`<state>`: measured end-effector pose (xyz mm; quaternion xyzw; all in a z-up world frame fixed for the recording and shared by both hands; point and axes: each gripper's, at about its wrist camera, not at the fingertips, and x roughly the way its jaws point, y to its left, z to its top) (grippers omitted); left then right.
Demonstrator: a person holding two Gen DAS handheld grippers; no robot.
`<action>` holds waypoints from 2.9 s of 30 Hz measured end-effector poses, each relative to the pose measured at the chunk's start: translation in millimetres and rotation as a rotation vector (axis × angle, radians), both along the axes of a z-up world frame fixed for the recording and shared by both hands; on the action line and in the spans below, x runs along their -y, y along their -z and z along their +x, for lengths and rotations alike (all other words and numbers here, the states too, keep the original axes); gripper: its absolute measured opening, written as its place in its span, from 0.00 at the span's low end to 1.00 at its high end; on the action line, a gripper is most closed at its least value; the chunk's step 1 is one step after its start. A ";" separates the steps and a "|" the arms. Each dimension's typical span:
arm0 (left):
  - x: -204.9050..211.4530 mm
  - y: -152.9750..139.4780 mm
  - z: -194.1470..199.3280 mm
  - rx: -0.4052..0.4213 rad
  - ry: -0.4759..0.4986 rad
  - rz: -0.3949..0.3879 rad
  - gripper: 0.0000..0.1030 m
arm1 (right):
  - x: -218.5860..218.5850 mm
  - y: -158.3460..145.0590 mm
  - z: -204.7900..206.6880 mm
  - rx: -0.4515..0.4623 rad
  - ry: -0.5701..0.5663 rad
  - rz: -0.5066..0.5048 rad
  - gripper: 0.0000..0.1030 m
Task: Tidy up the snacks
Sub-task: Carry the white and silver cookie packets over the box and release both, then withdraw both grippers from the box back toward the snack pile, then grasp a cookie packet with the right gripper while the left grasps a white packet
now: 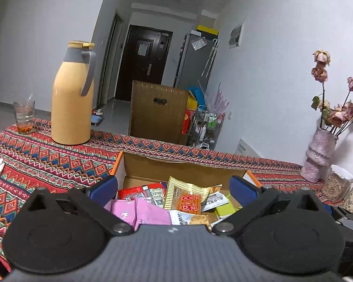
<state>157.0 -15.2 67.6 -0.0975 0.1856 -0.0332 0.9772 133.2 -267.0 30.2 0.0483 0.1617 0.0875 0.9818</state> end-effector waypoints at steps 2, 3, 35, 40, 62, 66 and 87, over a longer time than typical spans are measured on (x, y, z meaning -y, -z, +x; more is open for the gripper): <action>-0.2 -3.1 -8.6 0.007 0.008 -0.001 1.00 | 1.3 -2.6 -8.9 0.003 -0.009 0.002 1.00; -0.5 -3.9 -12.1 0.008 0.010 0.001 1.00 | 1.5 -3.6 -13.6 0.004 -0.012 0.002 1.00; -30.6 79.0 -59.9 -0.184 -0.018 0.100 1.00 | 14.5 50.4 -67.8 -0.241 -0.079 -0.066 1.00; -34.9 81.0 -59.7 -0.186 -0.018 0.074 1.00 | 4.0 56.4 -23.2 -0.354 -0.043 -0.086 1.00; -41.2 84.5 -56.6 -0.213 -0.013 0.025 1.00 | -12.8 79.3 -11.8 -0.402 -0.052 -0.111 0.48; -40.2 82.8 -56.9 -0.222 -0.011 0.028 1.00 | -4.3 70.3 -32.7 -0.332 -0.042 -0.088 0.48; 16.6 77.7 5.8 -0.413 0.114 0.200 1.00 | 26.3 68.5 -56.5 -0.193 0.042 0.010 0.49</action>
